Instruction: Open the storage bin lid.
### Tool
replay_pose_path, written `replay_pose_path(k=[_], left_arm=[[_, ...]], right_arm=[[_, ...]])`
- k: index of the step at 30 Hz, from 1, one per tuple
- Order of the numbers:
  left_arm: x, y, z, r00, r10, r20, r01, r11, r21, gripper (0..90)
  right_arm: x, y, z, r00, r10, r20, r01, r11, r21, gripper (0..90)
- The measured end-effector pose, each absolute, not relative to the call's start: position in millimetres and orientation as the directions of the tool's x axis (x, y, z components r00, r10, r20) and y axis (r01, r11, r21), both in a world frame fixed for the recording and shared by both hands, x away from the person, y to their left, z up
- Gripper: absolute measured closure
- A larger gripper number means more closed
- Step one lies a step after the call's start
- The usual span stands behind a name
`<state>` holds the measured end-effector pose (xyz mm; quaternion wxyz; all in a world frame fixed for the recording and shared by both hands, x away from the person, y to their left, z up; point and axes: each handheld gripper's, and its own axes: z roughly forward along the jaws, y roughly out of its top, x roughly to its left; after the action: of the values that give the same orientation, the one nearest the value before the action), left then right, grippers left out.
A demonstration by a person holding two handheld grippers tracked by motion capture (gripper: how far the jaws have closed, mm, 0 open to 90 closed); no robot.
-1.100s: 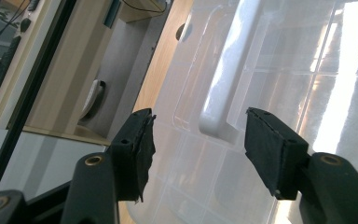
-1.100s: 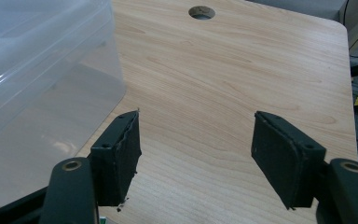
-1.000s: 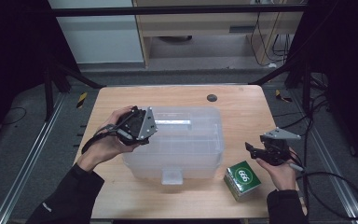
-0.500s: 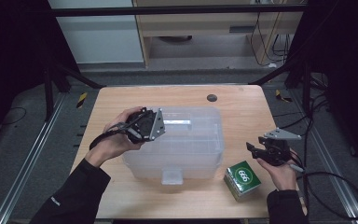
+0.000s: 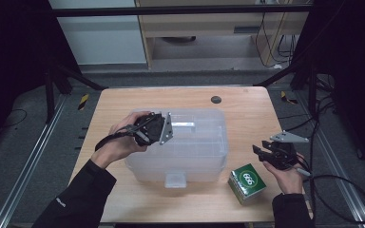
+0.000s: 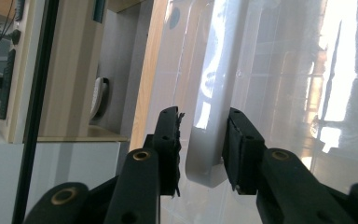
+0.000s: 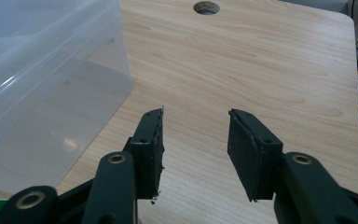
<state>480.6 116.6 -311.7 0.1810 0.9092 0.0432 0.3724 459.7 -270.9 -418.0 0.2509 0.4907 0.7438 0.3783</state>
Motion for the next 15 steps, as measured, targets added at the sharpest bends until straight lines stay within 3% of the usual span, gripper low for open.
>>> replay_pose_path(k=[3, 4, 5, 15], left_arm=[[483.0, 114.4, -307.1, 0.706, 0.111, 0.7, -0.116, -0.956, 0.269, 71.2], [481.1, 114.4, -310.0, 0.707, 0.151, 0.691, -0.092, -0.949, 0.302, 71.9], [484.2, 112.9, -305.3, 0.691, 0.075, 0.719, -0.145, -0.96, 0.24, 72.0], [481.6, 111.1, -305.1, 0.672, 0.054, 0.739, -0.153, -0.966, 0.21, 73.2]], right_arm=[[459.3, -270.5, -418.1, -0.398, 0.917, -0.004, 0.539, 0.238, 0.808, 58.5], [459.0, -270.3, -418.1, -0.401, 0.916, -0.004, 0.54, 0.24, 0.806, 59.5], [458.5, -269.8, -417.9, -0.401, 0.916, 0.0, 0.543, 0.238, 0.805, 60.6], [453.1, -262.6, -415.1, -0.445, 0.895, 0.024, 0.543, 0.248, 0.803, 74.8]])
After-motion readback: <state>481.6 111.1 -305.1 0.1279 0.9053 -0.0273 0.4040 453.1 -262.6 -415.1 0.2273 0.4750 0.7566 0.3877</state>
